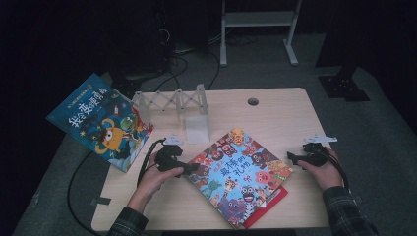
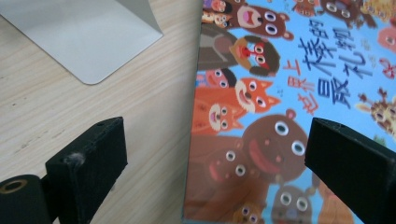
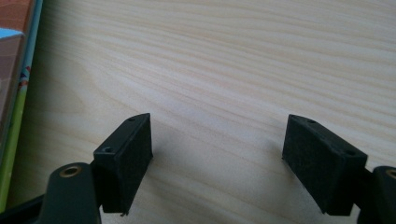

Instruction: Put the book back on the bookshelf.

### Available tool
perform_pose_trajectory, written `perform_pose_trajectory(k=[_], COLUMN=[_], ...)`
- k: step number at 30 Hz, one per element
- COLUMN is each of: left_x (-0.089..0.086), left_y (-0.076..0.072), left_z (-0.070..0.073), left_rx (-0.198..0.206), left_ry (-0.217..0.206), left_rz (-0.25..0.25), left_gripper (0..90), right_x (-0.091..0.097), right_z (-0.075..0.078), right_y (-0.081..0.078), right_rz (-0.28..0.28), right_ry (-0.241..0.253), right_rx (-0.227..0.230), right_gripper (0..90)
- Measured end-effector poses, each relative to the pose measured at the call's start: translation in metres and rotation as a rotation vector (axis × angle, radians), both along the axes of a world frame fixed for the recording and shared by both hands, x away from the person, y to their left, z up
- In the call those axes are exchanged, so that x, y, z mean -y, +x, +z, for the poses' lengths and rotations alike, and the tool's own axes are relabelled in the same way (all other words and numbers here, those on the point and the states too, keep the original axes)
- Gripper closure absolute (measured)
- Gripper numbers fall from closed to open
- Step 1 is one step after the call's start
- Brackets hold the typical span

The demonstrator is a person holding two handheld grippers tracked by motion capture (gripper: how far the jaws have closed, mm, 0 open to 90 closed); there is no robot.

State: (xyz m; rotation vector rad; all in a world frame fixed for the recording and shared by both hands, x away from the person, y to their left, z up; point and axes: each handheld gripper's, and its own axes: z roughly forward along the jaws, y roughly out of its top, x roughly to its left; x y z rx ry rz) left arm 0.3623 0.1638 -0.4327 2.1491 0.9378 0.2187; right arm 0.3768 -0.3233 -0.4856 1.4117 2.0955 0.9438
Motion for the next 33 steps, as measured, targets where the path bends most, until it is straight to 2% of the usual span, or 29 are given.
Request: perform_pose_trajectory(k=[2,3,4,6,7,8,10,12,14,20,22,23,27,30,33], left_x=[-0.002,-0.004,-0.005,-0.007,-0.007,-0.007,-0.008,-0.007,-0.006,-0.005,-0.006,-0.007,-0.009,-0.008,-0.009], left_y=[0.002,0.003,0.005,0.007,0.008,0.009,0.008,0.008,0.009,0.01,0.011,0.011,0.01,0.011,0.011], left_z=[0.0,0.0,-0.001,-0.003,-0.003,-0.003,-0.003,-0.003,-0.004,-0.008,-0.009,-0.009,-0.008,-0.011,-0.013], left_rx=[0.002,0.01,0.001,-0.011,-0.034,-0.034,-0.01,-0.008,-0.029,-0.065,-0.043,-0.055,-0.042,-0.065,-0.064], left_ry=[-0.007,-0.015,-0.021,-0.001,0.006,0.003,0.012,-0.008,-0.023,-0.015,-0.023,-0.024,-0.021,-0.017,-0.014], left_rz=[0.024,0.018,0.018,0.006,-0.003,-0.004,-0.006,-0.004,-0.014,-0.021,-0.008,0.003,0.015,0.015,0.02], left_gripper=[9.0,14.0,16.1,17.2,20.5,23.1,29.4,31.9,34.9,38.0,39.3,39.7,41.1,41.7,42.5], right_x=[0.0,0.001,0.001,0.002,0.002,0.003,0.003,0.002,-0.001,-0.01,-0.011,-0.012,-0.014,-0.015,-0.015], right_z=[0.001,0.002,0.004,0.007,0.009,0.012,0.017,0.023,0.028,0.036,0.037,0.038,0.039,0.04,0.04], right_y=[-0.001,-0.001,-0.003,-0.006,-0.007,-0.011,-0.018,-0.025,-0.031,-0.048,-0.054,-0.056,-0.063,-0.066,-0.07], right_rz=[0.003,0.011,0.013,0.022,0.024,0.028,0.036,0.048,0.062,0.111,0.121,0.124,0.143,0.152,0.169], right_ry=[0.001,-0.006,-0.007,-0.009,0.0,0.013,0.027,0.047,0.057,0.068,0.079,0.081,0.08,0.085,0.091], right_rx=[-0.007,-0.012,-0.021,-0.024,-0.024,-0.023,-0.018,-0.014,-0.004,0.006,0.01,0.007,-0.001,0.0,0.001], right_gripper=[27.6,30.3,33.5,34.8,35.4,35.7,37.0,37.7,37.7,37.8,37.9,37.9,38.1,38.1,38.2])
